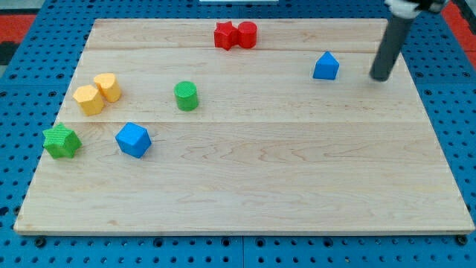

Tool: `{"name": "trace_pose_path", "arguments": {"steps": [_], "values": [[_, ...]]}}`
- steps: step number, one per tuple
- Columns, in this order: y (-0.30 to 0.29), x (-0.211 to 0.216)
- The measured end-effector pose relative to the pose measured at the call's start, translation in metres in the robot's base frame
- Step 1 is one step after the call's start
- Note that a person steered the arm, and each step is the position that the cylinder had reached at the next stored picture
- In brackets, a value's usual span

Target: Move the blue triangle and green circle towards the left bottom

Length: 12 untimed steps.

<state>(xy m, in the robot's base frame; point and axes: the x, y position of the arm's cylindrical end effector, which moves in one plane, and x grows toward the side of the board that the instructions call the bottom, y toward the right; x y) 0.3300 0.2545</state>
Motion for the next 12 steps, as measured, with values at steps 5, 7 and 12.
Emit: {"name": "trace_pose_path", "arguments": {"steps": [5,7,12], "values": [[-0.367,0.048],[-0.445,0.081],[-0.457,0.084]]}}
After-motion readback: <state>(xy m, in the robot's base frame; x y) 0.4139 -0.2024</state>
